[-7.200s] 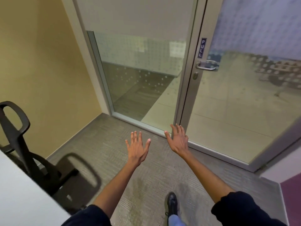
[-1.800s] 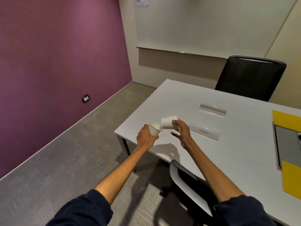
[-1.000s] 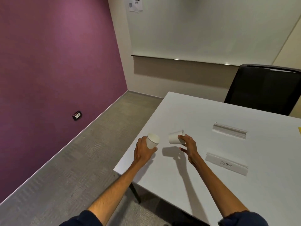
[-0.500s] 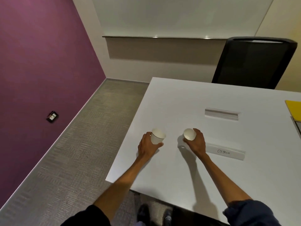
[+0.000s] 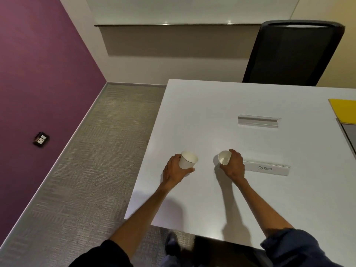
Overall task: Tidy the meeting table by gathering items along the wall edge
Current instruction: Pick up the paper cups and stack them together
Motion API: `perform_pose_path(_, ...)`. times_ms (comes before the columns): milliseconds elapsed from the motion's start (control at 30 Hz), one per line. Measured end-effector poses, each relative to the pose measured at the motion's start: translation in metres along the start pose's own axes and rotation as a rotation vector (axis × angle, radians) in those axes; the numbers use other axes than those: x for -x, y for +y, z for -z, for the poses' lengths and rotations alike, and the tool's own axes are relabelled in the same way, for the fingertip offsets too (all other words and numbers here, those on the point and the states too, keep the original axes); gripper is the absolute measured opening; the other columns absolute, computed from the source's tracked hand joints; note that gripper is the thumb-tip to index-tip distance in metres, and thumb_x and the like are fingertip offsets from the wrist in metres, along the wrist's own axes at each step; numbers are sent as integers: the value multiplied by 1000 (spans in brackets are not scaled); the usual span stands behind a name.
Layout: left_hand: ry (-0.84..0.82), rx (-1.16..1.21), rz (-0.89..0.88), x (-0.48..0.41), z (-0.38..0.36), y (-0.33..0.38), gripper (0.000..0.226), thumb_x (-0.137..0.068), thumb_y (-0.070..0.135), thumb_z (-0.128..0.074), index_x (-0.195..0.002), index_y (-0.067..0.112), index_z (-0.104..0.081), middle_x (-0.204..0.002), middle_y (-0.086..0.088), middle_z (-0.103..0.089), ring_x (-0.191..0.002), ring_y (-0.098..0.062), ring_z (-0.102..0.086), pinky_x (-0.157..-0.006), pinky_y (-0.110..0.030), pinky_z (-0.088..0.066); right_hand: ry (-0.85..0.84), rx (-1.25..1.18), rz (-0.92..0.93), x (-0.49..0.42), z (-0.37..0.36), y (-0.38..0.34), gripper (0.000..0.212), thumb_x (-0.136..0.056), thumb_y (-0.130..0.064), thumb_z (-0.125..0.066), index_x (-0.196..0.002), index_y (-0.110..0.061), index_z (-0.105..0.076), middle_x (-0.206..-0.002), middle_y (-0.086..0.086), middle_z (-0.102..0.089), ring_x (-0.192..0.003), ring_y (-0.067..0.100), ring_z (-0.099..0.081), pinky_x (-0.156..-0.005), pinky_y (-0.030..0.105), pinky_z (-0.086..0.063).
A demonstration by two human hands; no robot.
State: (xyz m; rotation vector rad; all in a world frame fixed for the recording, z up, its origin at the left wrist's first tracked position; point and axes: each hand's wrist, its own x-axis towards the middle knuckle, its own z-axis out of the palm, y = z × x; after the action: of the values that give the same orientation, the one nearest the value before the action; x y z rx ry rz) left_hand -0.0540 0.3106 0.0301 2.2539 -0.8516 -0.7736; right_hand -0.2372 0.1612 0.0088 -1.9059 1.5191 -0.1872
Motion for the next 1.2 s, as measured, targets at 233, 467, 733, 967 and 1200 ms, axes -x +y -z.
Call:
perform_pose_path(233, 8, -35, 8, -4, 12, -11, 75, -64, 47, -86, -125, 21, -52, -125, 2, -60, -111, -20, -59, -88, -34, -51, 5, 2, -29, 0, -11, 6, 87, -80, -21, -77, -150, -4, -28, -144, 20, -42, -134, 38, -40, -103, 51, -42)
perform_pose_path(467, 31, -86, 8, -2, 14, -15, 75, -65, 40, -87, -127, 20, -52, -125, -1, -58, -113, -22, -59, -92, -39, -51, 114, 92, 54, 5, -7, -2, 114, -63, -42, -89, -150, -7, -25, -150, 9, -33, -143, 28, -28, -106, 51, -35)
perform_pose_path(733, 127, -81, 12, 7, 28, -2, 74, -68, 36, -86, -131, 19, -51, -125, -5, -58, -119, -21, -52, -84, -34, -49, 205, -54, 308, 6, 3, -45, 63, -82, -44, -73, -132, -13, -50, -135, 6, -46, -131, 26, -42, -106, 46, -27)
perform_pose_path(967, 285, -20, 18, 26, 67, -5, 72, -69, 26, -86, -133, 25, -51, -126, -4, -59, -118, -21, -53, -58, -9, -39, -13, -26, 567, 28, -15, -114, 51, -90, -56, -58, -129, -24, -53, -133, -1, -49, -129, 18, -45, -109, 43, -23)
perform_pose_path(1200, 402, 1, 50, 48, 126, -48, 76, -69, 22, -87, -136, 22, -51, -127, -3, -63, -121, -25, -54, -88, -43, -53, -442, -96, 624, 61, -50, -190, 72, -82, -63, -65, -141, -28, -42, -138, -2, -48, -125, 15, -50, -110, 46, -39)
